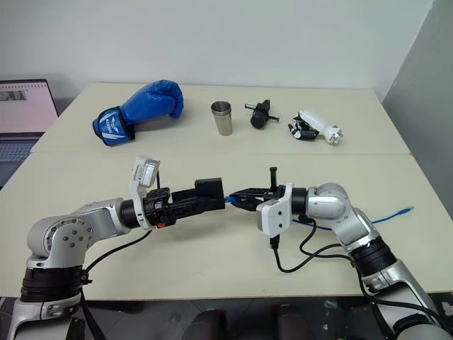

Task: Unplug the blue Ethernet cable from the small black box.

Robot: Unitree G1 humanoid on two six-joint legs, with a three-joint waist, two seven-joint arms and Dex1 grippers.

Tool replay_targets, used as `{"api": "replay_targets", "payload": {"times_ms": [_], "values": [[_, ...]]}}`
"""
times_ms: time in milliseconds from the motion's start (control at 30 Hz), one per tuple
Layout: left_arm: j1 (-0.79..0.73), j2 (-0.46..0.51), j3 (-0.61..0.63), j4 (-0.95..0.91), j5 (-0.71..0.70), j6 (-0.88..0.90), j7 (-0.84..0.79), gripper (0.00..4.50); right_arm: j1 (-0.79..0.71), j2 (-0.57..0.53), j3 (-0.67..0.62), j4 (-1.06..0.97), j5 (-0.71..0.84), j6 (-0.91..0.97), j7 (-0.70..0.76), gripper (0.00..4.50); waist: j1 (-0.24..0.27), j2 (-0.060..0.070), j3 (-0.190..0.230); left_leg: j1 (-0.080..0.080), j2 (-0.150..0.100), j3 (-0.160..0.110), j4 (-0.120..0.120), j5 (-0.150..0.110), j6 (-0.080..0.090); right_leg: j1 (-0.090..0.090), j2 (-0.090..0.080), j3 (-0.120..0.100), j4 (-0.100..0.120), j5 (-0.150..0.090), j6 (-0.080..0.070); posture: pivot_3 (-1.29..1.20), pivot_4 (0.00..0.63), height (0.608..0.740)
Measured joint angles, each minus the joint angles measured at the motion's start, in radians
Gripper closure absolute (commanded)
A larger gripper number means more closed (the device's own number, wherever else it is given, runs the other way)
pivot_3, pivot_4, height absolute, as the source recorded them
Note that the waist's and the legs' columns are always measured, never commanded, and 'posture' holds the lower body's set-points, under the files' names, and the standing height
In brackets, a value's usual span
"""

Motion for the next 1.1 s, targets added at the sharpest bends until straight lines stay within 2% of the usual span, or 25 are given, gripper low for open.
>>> {"api": "replay_targets", "payload": {"times_ms": [233, 267, 300, 400, 600, 667, 833, 1000, 1100], "values": [[-0.004, 0.0, 0.0, 0.013, -0.015, 0.019, -0.015, 2.67, -0.007, 0.006, 0.002, 0.013, -0.027, -0.043, -0.003, 4.31, 0.0, 0.0, 0.0, 0.0, 0.0, 0.0, 0.0, 0.0, 0.0, 0.0, 0.0, 0.0, 0.0, 0.0, 0.0, 0.0, 0.15, 0.74], [-0.006, 0.0, 0.0, 0.016, -0.015, 0.019, -0.017, 2.78, -0.007, 0.007, 0.002, 0.018, -0.033, -0.046, -0.004, 4.31, 0.0, 0.0, 0.0, 0.0, 0.0, 0.0, 0.0, 0.0, 0.0, 0.0, 0.0, 0.0, 0.0, 0.0, 0.0, 0.0, 0.15, 0.74], [-0.008, 0.0, -0.001, 0.018, -0.015, 0.019, -0.02, 3.12, -0.007, 0.008, 0.002, 0.025, -0.034, -0.049, -0.004, 4.31, 0.0, 0.0, 0.0, 0.0, 0.0, 0.0, 0.0, 0.0, 0.0, 0.0, 0.0, 0.0, 0.0, 0.0, 0.0, 0.0, 0.15, 0.74], [-0.011, 0.0, -0.002, 0.02, -0.015, 0.019, -0.031, 3.66, -0.008, 0.01, 0.002, 0.038, -0.036, -0.053, -0.008, 4.31, 0.0, 0.0, 0.0, 0.0, 0.0, 0.0, 0.0, 0.0, 0.0, 0.0, 0.0, 0.0, 0.0, 0.0, 0.0, 0.0, 0.15, 0.74], [-0.012, 0.0, -0.006, 0.028, -0.012, 0.019, -0.04, 3.69, -0.017, 0.006, 0.002, 0.046, -0.058, -0.08, -0.012, 4.31, 0.0, 0.0, 0.0, 0.0, 0.0, 0.0, 0.0, 0.0, 0.0, 0.0, 0.0, 0.0, 0.0, 0.0, 0.0, 0.0, 0.15, 0.74], [-0.012, 0.0, -0.009, 0.03, -0.01, 0.018, -0.041, 3.69, -0.017, 0.005, 0.002, 0.047, -0.067, -0.085, -0.015, 3.61, 0.0, 0.0, 0.0, 0.0, 0.0, 0.0, 0.0, 0.0, 0.0, 0.0, 0.0, 0.0, 0.0, 0.0, 0.0, 0.0, 0.15, 0.74], [-0.015, 0.001, -0.01, 0.064, 0.003, 0.018, -0.037, 3.7, -0.016, -0.01, 0.002, 0.033, -0.071, -0.089, -0.015, 2.56, 0.0, 0.0, 0.0, 0.0, -0.001, 0.0, 0.0, 0.0, 0.0, 0.0, 0.0, 0.0, 0.0, 0.0, 0.0, 0.0, 0.15, 0.74], [-0.034, 0.027, -0.044, 0.073, 0.045, -0.005, -0.059, 3.7, 0.052, -0.096, -0.001, -0.115, 0.03, 0.01, 0.056, 2.48, 0.002, 0.0, 0.0, 0.0, -0.001, -0.002, 0.0, 0.0, 0.0, 0.001, -0.001, 0.0, 0.0, 0.0, 0.0, 0.0, 0.15, 0.74], [-0.042, 0.065, -0.091, 0.066, 0.096, -0.044, -0.109, 3.7, 0.099, -0.109, -0.014, -0.251, 0.189, 0.219, 0.084, 2.48, 0.002, 0.0, 0.0, 0.0, -0.001, -0.004, 0.0, 0.0, 0.0, 0.001, -0.001, 0.0, 0.0, 0.0, 0.0, 0.0, 0.15, 0.74]]}}
